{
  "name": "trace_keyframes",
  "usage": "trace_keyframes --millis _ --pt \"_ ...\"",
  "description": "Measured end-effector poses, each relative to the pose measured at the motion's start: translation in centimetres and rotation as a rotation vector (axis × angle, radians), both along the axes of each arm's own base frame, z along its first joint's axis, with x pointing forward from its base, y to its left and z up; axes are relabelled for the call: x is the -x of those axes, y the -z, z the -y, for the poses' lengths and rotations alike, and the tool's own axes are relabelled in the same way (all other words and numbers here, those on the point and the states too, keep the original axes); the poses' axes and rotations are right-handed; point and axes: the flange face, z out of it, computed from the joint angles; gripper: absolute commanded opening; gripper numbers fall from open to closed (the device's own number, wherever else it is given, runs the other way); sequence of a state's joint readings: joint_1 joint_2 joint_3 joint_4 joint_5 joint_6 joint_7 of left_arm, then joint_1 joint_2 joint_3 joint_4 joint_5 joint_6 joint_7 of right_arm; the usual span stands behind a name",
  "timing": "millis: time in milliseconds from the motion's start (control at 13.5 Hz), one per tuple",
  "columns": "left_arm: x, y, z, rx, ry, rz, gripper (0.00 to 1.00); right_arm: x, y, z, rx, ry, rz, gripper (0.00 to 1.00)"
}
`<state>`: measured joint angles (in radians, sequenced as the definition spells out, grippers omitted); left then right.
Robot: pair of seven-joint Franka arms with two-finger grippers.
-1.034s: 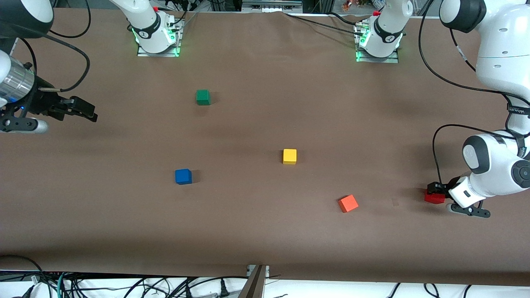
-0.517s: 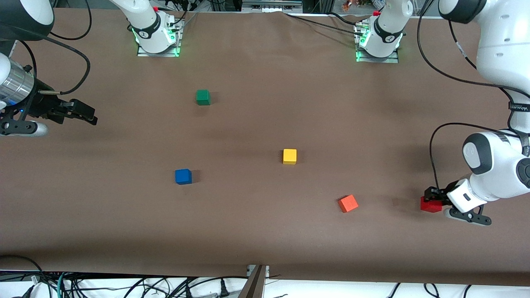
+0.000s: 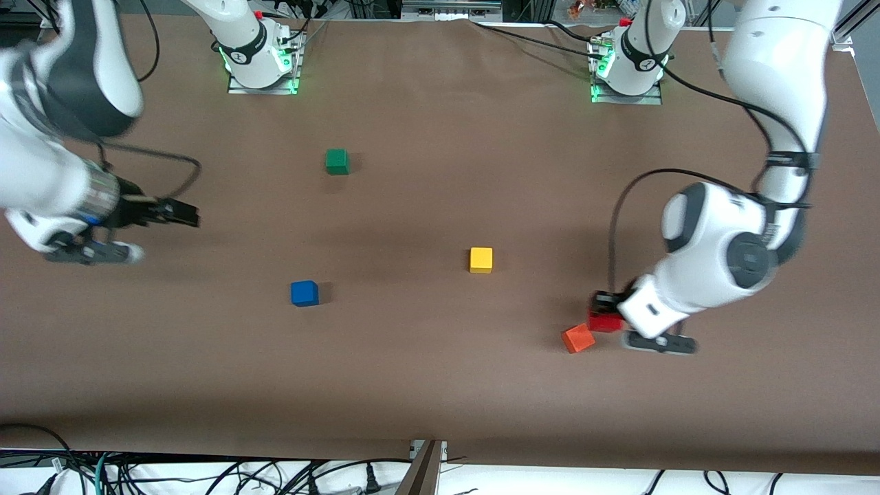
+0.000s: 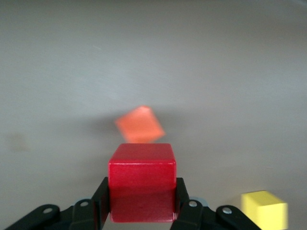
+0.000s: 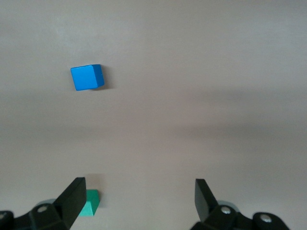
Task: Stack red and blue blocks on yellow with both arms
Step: 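Carry the red cube to the yellow cube while the right gripper reaches the blue cube, then lower the red cube onto the yellow cube while the right gripper grasps the blue cube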
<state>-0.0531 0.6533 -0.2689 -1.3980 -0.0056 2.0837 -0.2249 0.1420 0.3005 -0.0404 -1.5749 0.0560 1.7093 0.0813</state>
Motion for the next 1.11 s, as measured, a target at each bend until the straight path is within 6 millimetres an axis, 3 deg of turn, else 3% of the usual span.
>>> trace_keyframes --millis 148,295,665,886,1108 --pt "2.0 0.3 5.8 -0.002 -0.007 -0.023 0.00 -1.2 5.2 -3.7 0.006 -0.047 -0.006 1.00" --pt "4.1 1.0 10.3 -0.009 0.009 -0.045 0.00 -2.1 9.6 -6.0 0.009 -0.071 0.009 1.00" --pt "8.9 4.1 16.3 -0.048 0.084 -0.106 0.00 -3.4 18.9 -7.9 -0.002 -0.081 0.089 1.00" --pt "10.2 4.7 18.0 -0.086 0.116 -0.099 0.00 -3.4 22.3 -9.8 -0.023 -0.095 0.123 1.00" --pt "12.3 6.0 21.3 -0.173 0.139 -0.044 0.00 -3.4 22.7 -10.9 -0.035 -0.105 0.144 0.99"
